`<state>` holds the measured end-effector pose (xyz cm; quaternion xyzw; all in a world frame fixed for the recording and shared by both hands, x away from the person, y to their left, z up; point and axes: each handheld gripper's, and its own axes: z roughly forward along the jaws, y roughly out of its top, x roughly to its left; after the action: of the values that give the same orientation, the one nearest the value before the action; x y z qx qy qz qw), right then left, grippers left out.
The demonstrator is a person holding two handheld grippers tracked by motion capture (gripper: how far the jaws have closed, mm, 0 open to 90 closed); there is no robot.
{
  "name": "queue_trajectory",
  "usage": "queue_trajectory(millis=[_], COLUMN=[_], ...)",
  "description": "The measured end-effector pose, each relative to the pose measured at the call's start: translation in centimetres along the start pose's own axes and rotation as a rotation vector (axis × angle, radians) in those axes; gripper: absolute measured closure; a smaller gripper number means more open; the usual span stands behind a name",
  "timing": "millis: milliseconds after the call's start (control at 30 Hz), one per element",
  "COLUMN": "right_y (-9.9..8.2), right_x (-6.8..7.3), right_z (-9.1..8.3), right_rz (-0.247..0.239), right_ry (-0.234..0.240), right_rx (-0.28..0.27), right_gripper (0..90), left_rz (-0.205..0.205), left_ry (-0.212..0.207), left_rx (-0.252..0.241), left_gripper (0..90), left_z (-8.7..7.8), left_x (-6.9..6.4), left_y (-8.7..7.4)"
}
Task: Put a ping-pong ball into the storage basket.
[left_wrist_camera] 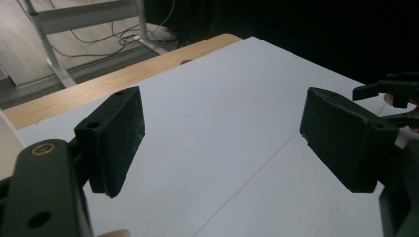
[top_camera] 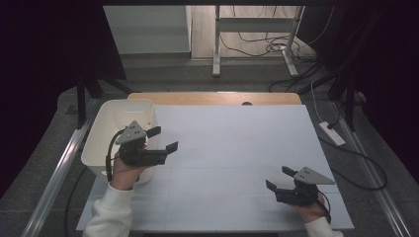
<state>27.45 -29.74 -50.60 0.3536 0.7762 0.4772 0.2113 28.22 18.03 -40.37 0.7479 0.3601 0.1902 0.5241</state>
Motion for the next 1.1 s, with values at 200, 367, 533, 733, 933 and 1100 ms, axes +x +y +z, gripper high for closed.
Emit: queue_trajectory(millis=[200, 367, 533, 733, 933, 1100], right_y=[0.0, 0.0, 0.0, 0.0, 0.0, 0.0], right_x=[0.1, 0.1, 0.0, 0.0, 0.0, 0.0], right_z=[0.0, -0.1, -0.2, -0.2, -0.2, -0.2], right_rz=[0.0, 0.002, 0.002, 0.002, 0.001, 0.003], right_ry=[-0.002, -0.002, -0.002, -0.004, -0.003, 0.0], right_rx=[-0.001, -0.006, -0.006, -0.005, -0.006, -0.007], right_gripper=[18.2, 18.3, 18.3, 18.3, 18.2, 18.2], left_rz=[0.021, 0.017, 0.036, 0.056, 0.049, 0.029], left_ry=[-0.02, -0.052, -0.09, -0.079, -0.077, -0.078], left_rx=[-0.001, 0.0, -0.001, 0.037, 0.078, 0.103], left_gripper=[18.2, 18.0, 18.0, 17.8, 17.3, 17.1], left_z=[0.2, 0.3, 0.6, 1.4, 1.9, 1.8], left_x=[-1.1, -2.1, -3.1, -4.3, -4.6, -4.3], left_y=[-0.7, -1.5, -2.2, -3.4, -4.7, -6.2])
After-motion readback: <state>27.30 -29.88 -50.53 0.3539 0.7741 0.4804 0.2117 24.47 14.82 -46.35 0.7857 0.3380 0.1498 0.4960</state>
